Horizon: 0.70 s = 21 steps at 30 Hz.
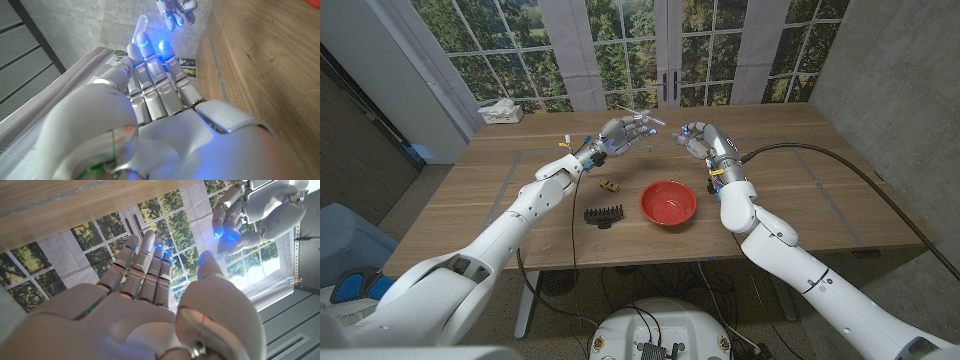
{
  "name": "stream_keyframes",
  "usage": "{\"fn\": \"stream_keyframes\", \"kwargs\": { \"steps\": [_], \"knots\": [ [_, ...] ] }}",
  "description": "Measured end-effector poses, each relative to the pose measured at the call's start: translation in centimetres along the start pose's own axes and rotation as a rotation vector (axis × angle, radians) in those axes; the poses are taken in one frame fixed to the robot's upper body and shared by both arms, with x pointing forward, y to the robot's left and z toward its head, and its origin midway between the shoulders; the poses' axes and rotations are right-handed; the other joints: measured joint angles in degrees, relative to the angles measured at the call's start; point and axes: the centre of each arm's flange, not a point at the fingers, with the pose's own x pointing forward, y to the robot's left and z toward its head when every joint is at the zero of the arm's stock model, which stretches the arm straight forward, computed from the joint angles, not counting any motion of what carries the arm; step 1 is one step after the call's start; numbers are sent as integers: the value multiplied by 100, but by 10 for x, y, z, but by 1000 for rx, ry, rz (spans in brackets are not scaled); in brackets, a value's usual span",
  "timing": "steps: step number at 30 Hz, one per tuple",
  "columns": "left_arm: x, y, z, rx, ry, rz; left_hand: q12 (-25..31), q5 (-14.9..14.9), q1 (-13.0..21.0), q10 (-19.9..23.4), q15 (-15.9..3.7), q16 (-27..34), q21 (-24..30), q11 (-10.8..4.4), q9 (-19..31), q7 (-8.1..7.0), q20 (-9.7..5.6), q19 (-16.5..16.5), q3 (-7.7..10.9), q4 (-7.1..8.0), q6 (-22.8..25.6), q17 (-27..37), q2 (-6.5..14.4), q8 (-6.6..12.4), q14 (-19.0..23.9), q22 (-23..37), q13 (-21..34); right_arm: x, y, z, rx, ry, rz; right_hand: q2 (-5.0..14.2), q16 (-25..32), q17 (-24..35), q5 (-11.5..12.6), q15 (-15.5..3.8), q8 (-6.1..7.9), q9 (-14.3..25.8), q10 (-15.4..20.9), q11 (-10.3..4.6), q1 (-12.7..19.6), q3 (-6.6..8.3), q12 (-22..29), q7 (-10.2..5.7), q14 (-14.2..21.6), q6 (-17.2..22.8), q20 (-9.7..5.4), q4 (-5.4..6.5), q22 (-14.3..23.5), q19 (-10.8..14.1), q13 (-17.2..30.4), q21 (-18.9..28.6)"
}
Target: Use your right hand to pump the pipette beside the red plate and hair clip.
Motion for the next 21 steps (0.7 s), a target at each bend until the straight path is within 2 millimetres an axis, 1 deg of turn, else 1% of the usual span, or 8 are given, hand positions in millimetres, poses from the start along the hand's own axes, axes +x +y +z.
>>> {"fn": "stream_keyframes", "kwargs": {
  "steps": [3, 4, 9, 10, 14, 15, 20, 21],
  "knots": [
    [0, 0, -1, -25, 4, -12, -43, 0, 0, 0, 0, 0, 0, 1, 0, 0, -23, -23, 0, 0, 0, 14, 0, -15, 0, 0, -12, 1, 1, 0, 32, 2, -3, -33, 46, 77, 0, 21, 0, 0, 10, 10, 41, -21, 21, 16, -23, 16, -40, -21, 15, -43, 28, 0],
    [0, -1, -2, -37, 7, -21, -43, -1, 0, 0, 0, 0, 0, 0, 0, 1, -18, -44, 0, 0, 0, 14, 0, -16, 0, 0, -15, 1, 1, -1, 33, 4, -3, 26, 64, 102, 0, 20, 20, 0, 10, 10, 100, -21, 42, 14, -24, 18, -21, -21, 27, -61, 47, 0],
    [1, -2, -5, -80, 16, -46, -44, -3, -1, -10, 0, 0, 39, -10, -2, 1, 0, -62, 0, 0, 0, 41, -1, -19, 0, -1, -16, 3, 4, -4, 79, 15, -6, 31, 170, 238, 0, 32, 40, 4, 72, 10, 105, -22, 105, 5, -75, 87, -1, -22, 27, -81, 103, 0],
    [1, 1, -3, -90, 10, -39, -44, -4, -1, -10, 0, 0, 39, -10, -7, 1, 0, -62, 0, 0, 0, 41, -1, -19, 0, 0, -16, 3, 5, 0, 152, 5, -2, 31, 173, 264, 0, 32, 40, 20, 75, 13, 105, -44, 119, 5, -75, 132, -1, -44, 27, -81, 120, 0],
    [1, 1, -5, -124, 13, -49, -83, -4, -1, -11, 0, 0, 60, -11, -19, 1, 0, -62, 0, 0, 0, 67, -1, -20, 0, -1, -16, 4, 7, -4, 153, 16, -4, 30, 261, 380, 0, 3, 40, 26, 154, 31, 104, -44, 183, 33, -103, 220, 0, -44, 27, -82, 176, 0],
    [1, 1, -6, -130, 14, -53, -83, -4, -2, -11, 0, 0, 60, -11, -19, 1, 0, -62, 0, 0, 0, 67, -1, -20, 0, -1, -15, 5, 10, -1, 241, 10, 9, 30, 291, 408, 0, 3, 40, 26, 164, 40, 104, -44, 193, 32, -108, 224, 21, -44, 27, -102, 188, 0],
    [2, 0, -8, -161, 12, -64, -105, -4, -2, -12, 0, 0, 82, -12, -22, 1, 1, -123, -16, 15, 0, 89, -2, -20, 0, 27, -15, 6, 14, -4, 291, 20, 16, -25, 347, 534, 1, 36, 80, 26, 164, 41, 49, -94, 238, 15, -223, 302, 46, -44, 44, -128, 259, 0],
    [3, 0, -8, -172, 5, -64, -105, -4, -2, -12, -1, 0, 82, -12, -22, -4, 1, -123, -16, 15, 6, 94, -2, -21, -2, 27, -15, 6, 17, -2, 347, 15, 27, -23, 372, 566, -15, 41, 80, 26, 163, 41, 51, -110, 238, 19, -229, 334, 40, -60, 52, -168, 277, 0]
  ]
}}
